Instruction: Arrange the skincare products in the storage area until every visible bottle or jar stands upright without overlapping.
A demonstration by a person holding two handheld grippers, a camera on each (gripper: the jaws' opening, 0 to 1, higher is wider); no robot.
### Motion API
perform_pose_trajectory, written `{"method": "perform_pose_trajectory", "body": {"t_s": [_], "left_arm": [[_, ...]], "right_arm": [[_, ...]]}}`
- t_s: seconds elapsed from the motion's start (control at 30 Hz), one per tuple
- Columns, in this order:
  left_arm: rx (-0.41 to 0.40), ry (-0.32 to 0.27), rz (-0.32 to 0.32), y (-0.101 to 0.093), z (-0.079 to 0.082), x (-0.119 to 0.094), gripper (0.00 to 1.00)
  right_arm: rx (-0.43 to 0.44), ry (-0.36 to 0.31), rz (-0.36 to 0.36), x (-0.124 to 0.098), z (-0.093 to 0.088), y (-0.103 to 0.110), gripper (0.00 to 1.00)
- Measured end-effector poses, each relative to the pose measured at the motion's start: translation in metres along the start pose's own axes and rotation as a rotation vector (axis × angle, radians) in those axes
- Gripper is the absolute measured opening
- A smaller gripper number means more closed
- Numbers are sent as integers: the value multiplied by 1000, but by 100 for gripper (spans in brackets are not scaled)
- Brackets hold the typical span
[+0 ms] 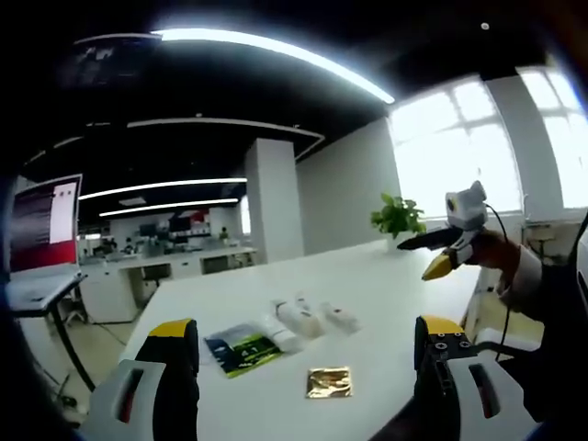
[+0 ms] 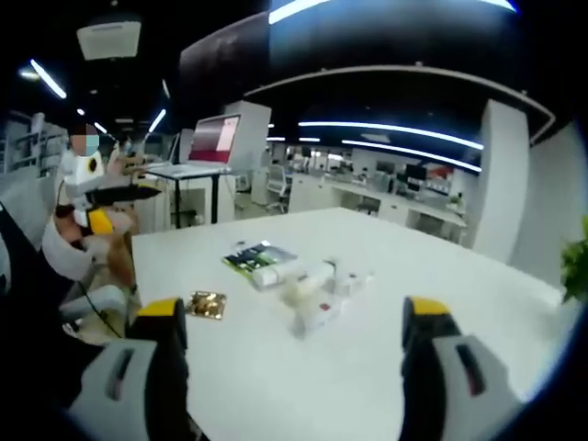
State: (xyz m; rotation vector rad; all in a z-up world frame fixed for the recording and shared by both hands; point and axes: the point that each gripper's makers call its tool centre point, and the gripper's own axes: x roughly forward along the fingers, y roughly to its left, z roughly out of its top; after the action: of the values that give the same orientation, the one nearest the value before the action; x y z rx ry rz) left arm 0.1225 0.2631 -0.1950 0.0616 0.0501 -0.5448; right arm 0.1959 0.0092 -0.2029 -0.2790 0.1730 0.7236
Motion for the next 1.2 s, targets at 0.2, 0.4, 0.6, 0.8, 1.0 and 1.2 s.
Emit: {"method": "perform_pose_trajectory", "body": {"t_s": [0.2, 0.4, 0.6, 0.8, 1.0, 1.2], "left_arm": [[-4, -7, 4, 2, 2, -1, 99], [-1, -9, -2, -1, 3, -2, 99], [-2, 2, -11, -3, 0, 1, 99], [0, 13, -24, -7, -1, 1, 99], [5, 21, -27, -8, -2, 1, 99], [3, 22, -23, -6, -2, 0, 99]], "right_arm": [[8, 13, 0, 3, -3, -4, 98], [16, 14, 0, 8, 0, -8, 98], [41, 26, 16, 21, 1, -11, 98], [64, 31, 28, 32, 4, -10, 97], [75, 44, 31, 49, 6, -14, 97], [89, 37, 17, 61, 10, -24, 96]]}}
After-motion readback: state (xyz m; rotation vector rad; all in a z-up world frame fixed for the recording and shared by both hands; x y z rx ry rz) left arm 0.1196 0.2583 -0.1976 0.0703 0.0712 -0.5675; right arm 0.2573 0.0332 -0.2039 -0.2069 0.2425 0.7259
